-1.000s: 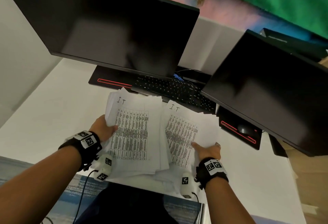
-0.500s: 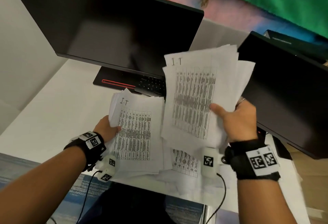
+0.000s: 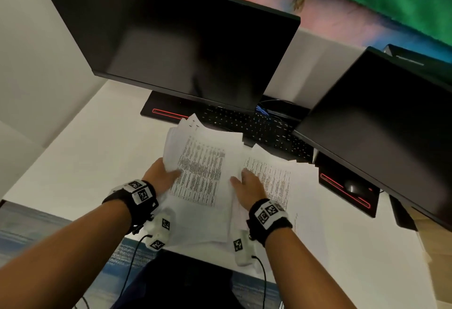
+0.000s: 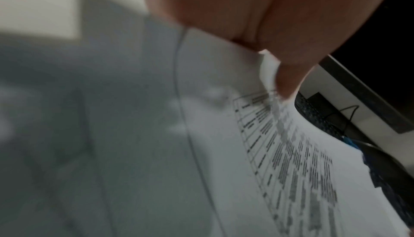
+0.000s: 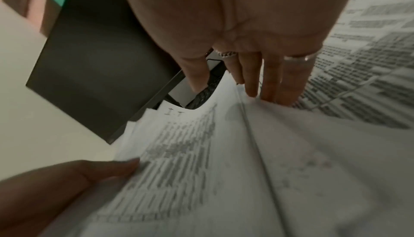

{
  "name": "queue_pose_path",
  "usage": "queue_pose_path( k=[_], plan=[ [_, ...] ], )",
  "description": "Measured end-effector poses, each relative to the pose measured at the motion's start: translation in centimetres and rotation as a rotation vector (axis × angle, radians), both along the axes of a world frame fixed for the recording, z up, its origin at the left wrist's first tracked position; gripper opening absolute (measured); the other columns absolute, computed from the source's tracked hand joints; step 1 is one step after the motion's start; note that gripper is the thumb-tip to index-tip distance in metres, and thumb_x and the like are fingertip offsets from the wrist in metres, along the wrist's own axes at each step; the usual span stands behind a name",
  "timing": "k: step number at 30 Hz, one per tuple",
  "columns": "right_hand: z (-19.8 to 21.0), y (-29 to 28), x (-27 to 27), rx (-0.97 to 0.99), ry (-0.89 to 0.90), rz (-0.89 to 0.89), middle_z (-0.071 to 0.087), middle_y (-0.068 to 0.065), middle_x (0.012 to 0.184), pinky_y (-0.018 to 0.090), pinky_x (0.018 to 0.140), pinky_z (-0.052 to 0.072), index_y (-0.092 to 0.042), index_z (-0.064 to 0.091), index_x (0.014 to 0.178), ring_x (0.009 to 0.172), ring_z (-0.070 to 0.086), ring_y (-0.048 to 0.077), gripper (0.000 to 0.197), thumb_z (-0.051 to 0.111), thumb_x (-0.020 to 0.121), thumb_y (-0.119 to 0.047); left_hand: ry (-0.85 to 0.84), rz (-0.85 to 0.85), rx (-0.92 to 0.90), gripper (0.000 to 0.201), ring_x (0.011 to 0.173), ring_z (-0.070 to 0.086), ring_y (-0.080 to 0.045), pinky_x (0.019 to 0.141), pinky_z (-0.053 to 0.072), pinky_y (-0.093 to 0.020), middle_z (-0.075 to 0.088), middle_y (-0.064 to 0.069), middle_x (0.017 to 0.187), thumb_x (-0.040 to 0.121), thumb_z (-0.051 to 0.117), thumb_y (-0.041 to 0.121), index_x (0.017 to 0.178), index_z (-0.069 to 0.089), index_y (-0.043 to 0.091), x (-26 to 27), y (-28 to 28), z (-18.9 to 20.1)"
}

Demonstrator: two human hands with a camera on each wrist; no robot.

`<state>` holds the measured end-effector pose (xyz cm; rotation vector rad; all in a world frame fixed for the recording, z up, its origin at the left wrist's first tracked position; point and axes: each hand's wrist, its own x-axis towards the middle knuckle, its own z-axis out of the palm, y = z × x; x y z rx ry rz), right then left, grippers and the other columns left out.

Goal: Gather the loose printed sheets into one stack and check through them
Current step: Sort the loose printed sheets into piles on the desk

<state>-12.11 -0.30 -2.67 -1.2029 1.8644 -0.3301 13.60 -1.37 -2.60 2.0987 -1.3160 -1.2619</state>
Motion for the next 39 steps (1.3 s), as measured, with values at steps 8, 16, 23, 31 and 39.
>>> queue_pose_path(
  k=[8, 16, 23, 31, 39],
  plan=[
    [0.0, 5.2, -10.0, 0.244, 0.457, -0.438, 0.025, 0.015, 0.158, 0.054, 0.111, 0.033, -0.007, 0.018, 0.155, 0.141, 0.028, 0.039, 0.108, 0.07, 0.078, -0.063, -0.175, -0.129, -0.044, 0.014, 0.063, 0.06, -0.014, 0.05, 0.039, -0.022, 0.069, -0.008, 0.085, 0.093, 0.061, 0.019, 0.103, 0.061, 0.009, 0.3, -0.1, -0.6],
    [0.4, 4.4, -10.8, 0.209, 0.205, -0.528, 0.044, 0.016, 0.151, 0.039, 0.103, 0.046, -0.006, 0.033, 0.152, 0.134, 0.049, 0.035, 0.097, 0.084, 0.077, -0.039, -0.183, -0.065, -0.009, 0.02, 0.061, 0.058, -0.014, 0.05, 0.039, -0.024, 0.065, -0.005, 0.078, 0.094, 0.064, 0.022, 0.107, 0.058, 0.009, 0.2, -0.4, -0.9],
    [1.5, 3.4, -8.4, 0.227, 0.217, -0.553, 0.039, 0.02, 0.146, 0.048, 0.094, 0.055, -0.005, 0.027, 0.151, 0.124, 0.054, 0.04, 0.106, 0.087, 0.071, -0.039, -0.187, -0.038, 0.011, 0.032, 0.075, 0.064, -0.024, 0.063, 0.046, -0.03, 0.068, -0.009, 0.094, 0.091, 0.066, 0.028, 0.117, 0.058, 0.009, 0.5, -0.5, -1.7],
    [1.5, 3.5, -9.9, 0.208, -0.132, -0.676, 0.064, 0.02, 0.112, 0.039, 0.081, 0.053, 0.01, 0.052, 0.13, 0.084, 0.06, 0.029, 0.075, 0.089, 0.072, -0.021, -0.151, -0.032, 0.012, 0.036, 0.087, 0.06, -0.026, 0.077, 0.046, -0.033, 0.067, -0.01, 0.104, 0.091, 0.067, 0.024, 0.123, 0.058, 0.008, 0.4, -0.4, -1.3],
    [7.1, 3.1, -8.7, -0.117, 0.12, -0.527, 0.071, 0.01, 0.106, 0.038, 0.09, 0.056, -0.006, 0.063, 0.112, 0.097, 0.068, 0.031, 0.036, 0.079, 0.082, -0.017, -0.137, -0.043, -0.001, 0.033, 0.086, 0.059, -0.026, 0.078, 0.046, -0.034, 0.066, -0.01, 0.103, 0.094, 0.065, 0.019, 0.123, 0.057, 0.006, 0.3, -0.4, -1.1]
  ],
)
